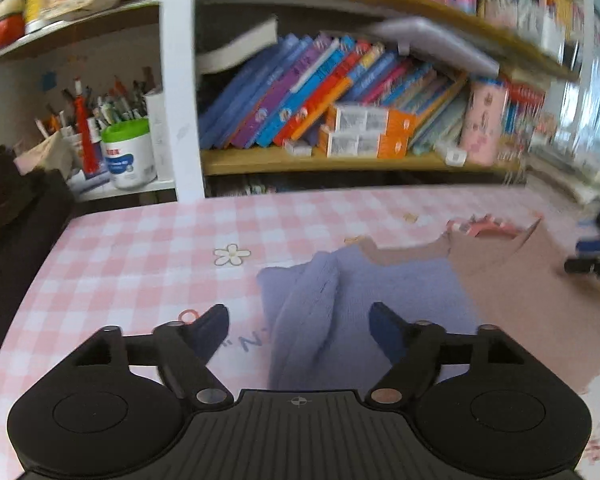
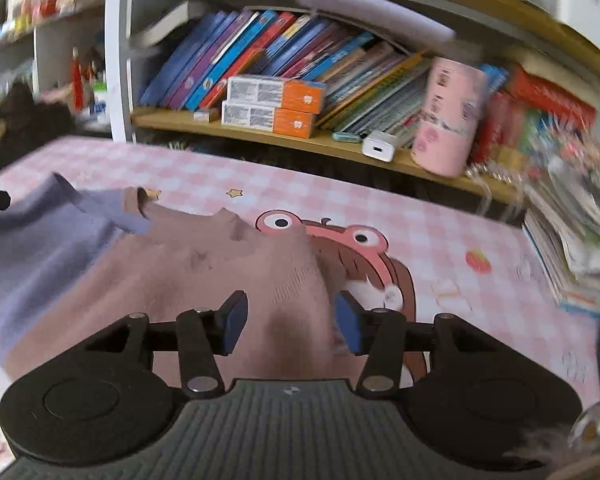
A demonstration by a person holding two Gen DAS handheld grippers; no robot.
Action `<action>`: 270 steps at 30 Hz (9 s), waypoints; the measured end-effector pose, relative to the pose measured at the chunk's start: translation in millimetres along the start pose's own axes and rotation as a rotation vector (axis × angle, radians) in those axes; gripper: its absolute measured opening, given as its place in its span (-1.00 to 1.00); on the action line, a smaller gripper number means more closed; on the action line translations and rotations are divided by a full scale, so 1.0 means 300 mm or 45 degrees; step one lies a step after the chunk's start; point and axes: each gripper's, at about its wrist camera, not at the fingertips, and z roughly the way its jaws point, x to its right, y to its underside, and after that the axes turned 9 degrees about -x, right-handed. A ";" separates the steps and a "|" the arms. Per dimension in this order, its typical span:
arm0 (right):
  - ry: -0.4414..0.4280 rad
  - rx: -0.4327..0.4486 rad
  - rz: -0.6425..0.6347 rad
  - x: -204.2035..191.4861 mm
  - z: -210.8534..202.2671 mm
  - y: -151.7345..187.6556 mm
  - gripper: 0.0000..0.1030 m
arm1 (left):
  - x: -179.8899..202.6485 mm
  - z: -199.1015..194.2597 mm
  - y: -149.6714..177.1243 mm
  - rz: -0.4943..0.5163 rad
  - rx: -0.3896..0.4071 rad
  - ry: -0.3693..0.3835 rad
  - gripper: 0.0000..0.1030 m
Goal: Fold clothes
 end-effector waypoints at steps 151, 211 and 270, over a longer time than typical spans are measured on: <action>-0.263 0.088 -0.012 -0.199 -0.230 0.438 0.16 | 0.000 -0.167 0.365 -1.264 0.192 0.330 -0.53; -0.216 -0.015 0.042 -0.153 -0.096 0.210 -0.52 | -0.299 -0.142 0.452 -1.395 0.184 0.333 -0.03; -0.577 0.080 -0.409 -0.285 0.108 0.057 -0.36 | -0.390 -0.129 0.310 -1.193 0.276 0.063 -0.76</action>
